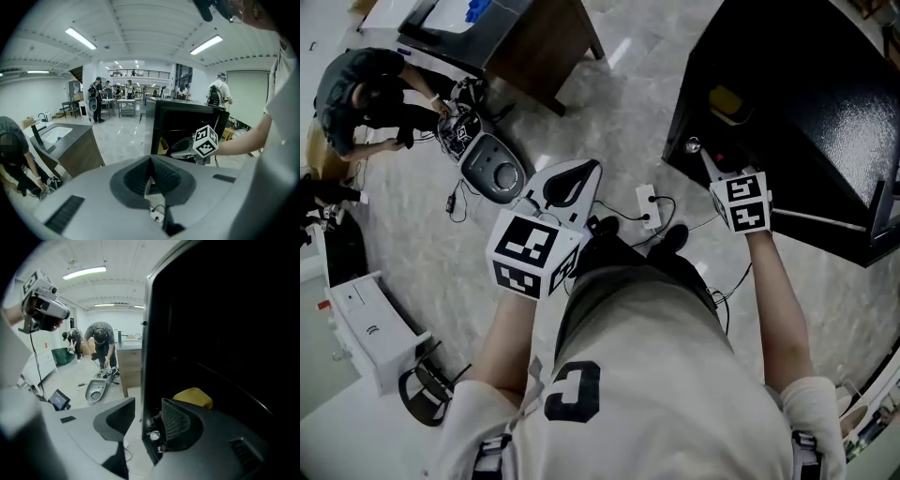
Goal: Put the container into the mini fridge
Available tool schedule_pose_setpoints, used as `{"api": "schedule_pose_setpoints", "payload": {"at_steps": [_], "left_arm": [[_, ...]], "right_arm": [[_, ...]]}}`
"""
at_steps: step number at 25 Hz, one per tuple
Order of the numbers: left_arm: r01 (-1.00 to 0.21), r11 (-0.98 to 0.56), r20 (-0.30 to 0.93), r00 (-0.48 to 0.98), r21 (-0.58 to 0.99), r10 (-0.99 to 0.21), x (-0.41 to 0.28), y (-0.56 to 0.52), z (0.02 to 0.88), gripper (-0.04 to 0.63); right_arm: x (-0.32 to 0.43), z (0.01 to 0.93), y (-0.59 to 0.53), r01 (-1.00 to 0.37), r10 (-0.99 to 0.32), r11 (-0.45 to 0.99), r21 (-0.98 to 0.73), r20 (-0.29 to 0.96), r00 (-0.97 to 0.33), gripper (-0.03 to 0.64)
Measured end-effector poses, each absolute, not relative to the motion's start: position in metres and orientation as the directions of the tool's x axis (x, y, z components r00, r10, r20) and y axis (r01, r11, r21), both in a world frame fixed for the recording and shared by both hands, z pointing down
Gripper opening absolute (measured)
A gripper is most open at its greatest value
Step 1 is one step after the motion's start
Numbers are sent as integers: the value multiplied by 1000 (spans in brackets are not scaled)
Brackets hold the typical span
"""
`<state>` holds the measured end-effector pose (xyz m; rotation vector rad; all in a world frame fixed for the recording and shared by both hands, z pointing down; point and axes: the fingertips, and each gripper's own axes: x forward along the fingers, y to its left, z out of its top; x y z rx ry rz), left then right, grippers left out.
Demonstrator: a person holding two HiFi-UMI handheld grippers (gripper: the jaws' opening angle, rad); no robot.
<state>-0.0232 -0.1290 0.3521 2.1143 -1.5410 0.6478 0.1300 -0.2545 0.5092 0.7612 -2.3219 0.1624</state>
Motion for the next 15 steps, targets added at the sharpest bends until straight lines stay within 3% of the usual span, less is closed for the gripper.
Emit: {"api": "schedule_pose_setpoints", "payload": {"at_steps": [6, 7, 9, 15], "left_arm": [[-967, -225, 563, 251, 117, -787, -53, -121, 341, 55], [-968, -221, 558, 249, 119, -791, -60, -120, 340, 55], [-969, -213, 551, 247, 126, -797, -73, -119, 340, 55], [-966, -222, 526, 259, 135, -810, -115, -106, 338, 55]], "right_arm": [[89, 495, -223, -508, -387, 861, 12, 663, -641, 182], [81, 488, -219, -495, -375, 869, 4, 657, -653, 165], [66, 473, -215, -480, -368, 877, -1, 641, -673, 54], [12, 438, -195, -453, -367, 891, 17, 615, -698, 32]]}}
